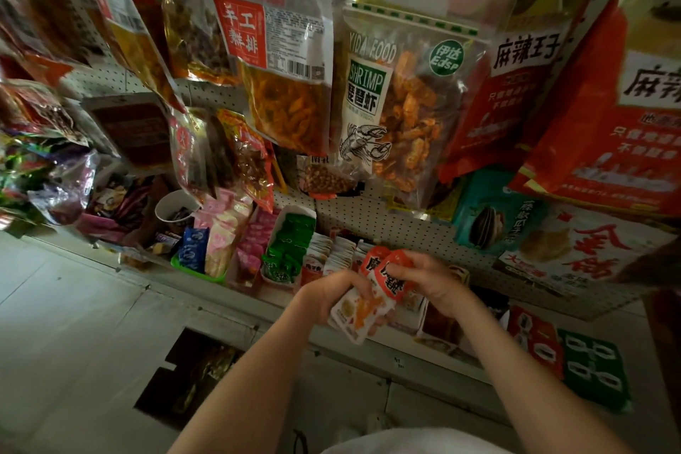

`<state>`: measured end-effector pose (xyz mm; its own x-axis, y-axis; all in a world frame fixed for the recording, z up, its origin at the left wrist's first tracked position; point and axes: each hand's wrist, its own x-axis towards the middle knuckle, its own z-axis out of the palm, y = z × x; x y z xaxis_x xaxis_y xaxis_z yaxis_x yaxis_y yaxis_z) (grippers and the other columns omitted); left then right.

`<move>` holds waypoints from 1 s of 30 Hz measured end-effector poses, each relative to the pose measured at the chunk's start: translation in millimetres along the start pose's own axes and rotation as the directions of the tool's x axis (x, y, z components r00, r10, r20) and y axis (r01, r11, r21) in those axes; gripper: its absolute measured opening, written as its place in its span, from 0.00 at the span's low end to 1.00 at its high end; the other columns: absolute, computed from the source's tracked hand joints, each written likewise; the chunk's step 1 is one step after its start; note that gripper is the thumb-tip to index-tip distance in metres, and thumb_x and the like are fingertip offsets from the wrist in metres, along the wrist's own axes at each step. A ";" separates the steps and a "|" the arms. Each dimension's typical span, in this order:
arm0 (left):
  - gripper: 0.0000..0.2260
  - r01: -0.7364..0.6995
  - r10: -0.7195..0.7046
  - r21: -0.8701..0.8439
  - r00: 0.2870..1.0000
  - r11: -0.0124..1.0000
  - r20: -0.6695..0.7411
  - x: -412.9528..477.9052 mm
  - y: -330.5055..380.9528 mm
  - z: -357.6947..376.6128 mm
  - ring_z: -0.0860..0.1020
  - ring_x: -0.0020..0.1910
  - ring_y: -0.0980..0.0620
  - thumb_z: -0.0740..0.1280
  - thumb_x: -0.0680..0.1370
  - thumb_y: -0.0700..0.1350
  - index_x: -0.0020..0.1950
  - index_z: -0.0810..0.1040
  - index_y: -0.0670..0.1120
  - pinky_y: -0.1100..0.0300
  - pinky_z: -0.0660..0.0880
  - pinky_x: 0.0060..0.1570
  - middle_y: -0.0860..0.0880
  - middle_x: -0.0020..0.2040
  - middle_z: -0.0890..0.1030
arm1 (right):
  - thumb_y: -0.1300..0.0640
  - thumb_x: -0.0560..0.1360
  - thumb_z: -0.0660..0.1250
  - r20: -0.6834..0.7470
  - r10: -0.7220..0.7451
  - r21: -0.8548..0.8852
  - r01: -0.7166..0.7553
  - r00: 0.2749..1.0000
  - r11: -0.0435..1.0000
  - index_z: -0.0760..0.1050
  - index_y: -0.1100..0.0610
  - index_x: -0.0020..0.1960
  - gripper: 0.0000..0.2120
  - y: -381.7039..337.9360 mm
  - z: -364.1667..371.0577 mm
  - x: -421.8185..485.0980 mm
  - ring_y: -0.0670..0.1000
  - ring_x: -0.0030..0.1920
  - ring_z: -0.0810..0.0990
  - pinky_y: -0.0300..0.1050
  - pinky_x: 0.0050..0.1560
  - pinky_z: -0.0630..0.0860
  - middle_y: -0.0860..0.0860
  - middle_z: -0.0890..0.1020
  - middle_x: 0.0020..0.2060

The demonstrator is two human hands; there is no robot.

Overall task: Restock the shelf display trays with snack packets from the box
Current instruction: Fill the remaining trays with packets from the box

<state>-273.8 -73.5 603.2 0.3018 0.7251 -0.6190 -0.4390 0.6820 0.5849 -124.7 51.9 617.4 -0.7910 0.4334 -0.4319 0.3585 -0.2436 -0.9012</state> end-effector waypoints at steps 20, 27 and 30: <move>0.38 0.195 -0.195 -0.046 0.981 0.980 0.008 70.7 -47.9 -70.2 0.79 0.56 0.45 0.79 0.63 0.54 0.68 0.73 0.39 0.50 0.74 0.63 0.41 0.61 0.78 | 0.65 0.68 0.74 0.239 0.177 -0.035 -0.173 0.955 0.984 0.74 0.45 0.63 0.27 66.7 -14.7 68.9 0.53 0.55 0.81 0.48 0.49 0.80 0.52 0.80 0.57; 0.21 0.035 -0.073 -0.260 0.988 0.965 -0.138 126.9 -94.9 -84.5 0.81 0.49 0.47 0.71 0.72 0.53 0.59 0.77 0.41 0.54 0.78 0.55 0.44 0.52 0.82 | 0.65 0.71 0.71 0.217 0.271 -0.138 -0.246 0.938 0.960 0.68 0.45 0.69 0.31 118.3 -46.8 114.9 0.50 0.52 0.81 0.43 0.41 0.80 0.49 0.79 0.56; 0.18 -0.088 -0.030 -0.249 0.900 0.965 -0.434 150.4 -118.1 -91.7 0.81 0.51 0.48 0.72 0.73 0.51 0.59 0.75 0.45 0.54 0.79 0.53 0.46 0.52 0.82 | 0.63 0.71 0.71 0.126 0.281 -0.141 -0.263 0.951 0.954 0.69 0.39 0.67 0.31 144.6 -67.7 133.1 0.54 0.56 0.79 0.54 0.48 0.81 0.48 0.76 0.59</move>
<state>-254.2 -53.8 393.0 -0.0826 0.5914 -0.8021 -0.6607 0.5701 0.4883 -144.6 133.1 427.0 -0.7143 0.2346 -0.6594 0.6202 -0.2243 -0.7517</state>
